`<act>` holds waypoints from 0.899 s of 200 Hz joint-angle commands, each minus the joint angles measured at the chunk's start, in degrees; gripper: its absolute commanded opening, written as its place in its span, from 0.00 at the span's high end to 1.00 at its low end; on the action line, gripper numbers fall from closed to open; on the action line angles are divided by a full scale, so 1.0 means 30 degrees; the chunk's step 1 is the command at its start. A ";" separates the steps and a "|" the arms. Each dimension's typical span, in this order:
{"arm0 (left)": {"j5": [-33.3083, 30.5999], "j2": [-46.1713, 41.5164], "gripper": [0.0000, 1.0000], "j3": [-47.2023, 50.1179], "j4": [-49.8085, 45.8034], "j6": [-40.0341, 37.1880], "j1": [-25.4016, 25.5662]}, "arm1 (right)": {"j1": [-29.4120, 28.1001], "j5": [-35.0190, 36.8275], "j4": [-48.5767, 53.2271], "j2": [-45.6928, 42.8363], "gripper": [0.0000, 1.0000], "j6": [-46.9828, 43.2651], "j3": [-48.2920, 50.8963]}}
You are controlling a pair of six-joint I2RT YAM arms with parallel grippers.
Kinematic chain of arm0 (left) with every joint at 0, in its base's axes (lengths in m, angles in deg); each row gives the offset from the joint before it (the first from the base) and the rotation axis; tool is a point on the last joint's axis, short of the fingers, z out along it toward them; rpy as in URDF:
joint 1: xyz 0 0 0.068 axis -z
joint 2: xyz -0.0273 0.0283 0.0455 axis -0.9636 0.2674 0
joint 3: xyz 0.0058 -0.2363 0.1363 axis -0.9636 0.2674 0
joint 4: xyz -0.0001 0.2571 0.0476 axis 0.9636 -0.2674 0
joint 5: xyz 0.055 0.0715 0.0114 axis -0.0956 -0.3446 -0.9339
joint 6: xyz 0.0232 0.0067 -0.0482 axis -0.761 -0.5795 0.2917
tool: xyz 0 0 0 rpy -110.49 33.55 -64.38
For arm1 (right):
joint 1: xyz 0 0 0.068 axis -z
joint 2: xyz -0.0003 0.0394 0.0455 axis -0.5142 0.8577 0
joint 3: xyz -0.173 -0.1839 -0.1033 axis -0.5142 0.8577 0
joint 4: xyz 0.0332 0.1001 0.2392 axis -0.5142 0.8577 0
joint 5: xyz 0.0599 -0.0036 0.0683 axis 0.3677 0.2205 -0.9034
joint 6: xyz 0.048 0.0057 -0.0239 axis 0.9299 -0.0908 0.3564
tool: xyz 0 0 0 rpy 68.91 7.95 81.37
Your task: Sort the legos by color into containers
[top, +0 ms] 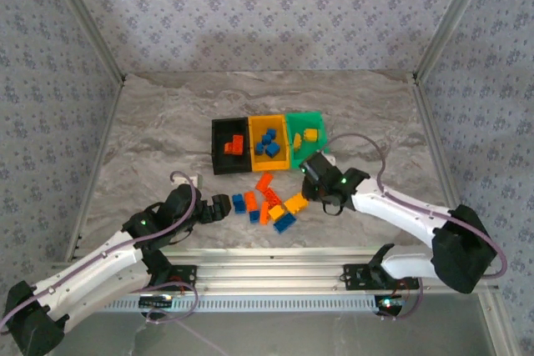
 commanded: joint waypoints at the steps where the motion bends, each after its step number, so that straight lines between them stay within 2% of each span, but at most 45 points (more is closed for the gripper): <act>1: -0.0594 -0.0202 0.00 -0.0278 -0.0538 0.0130 -0.0169 | 0.0897 0.0139 0.0635 0.1409 0.73 -0.1784 -0.2752; 57: -0.0260 -0.0255 0.00 -0.0599 -0.0754 0.0140 -0.0401 | 0.3780 0.0274 0.0398 0.8253 0.73 -0.2411 -0.8916; 101: 0.0817 0.0442 0.01 -0.0663 0.0094 -0.0119 -0.1186 | 0.4789 0.0437 0.1207 1.1724 0.64 -0.2837 -1.2284; 133: 0.2378 0.2103 0.01 -0.0813 0.1618 -0.0468 -0.1827 | 0.4886 0.0205 0.1149 1.1504 0.42 -0.2732 -1.2705; 158: 0.3099 0.4128 0.03 -0.1568 0.2602 -0.1079 -0.1849 | 0.4547 0.0240 0.0630 1.0057 0.38 -0.2732 -1.1875; 180: 0.3803 0.6040 0.15 -0.2213 0.3905 -0.1565 -0.1679 | 0.3915 0.0086 -0.0394 0.8303 0.37 -0.2128 -0.9951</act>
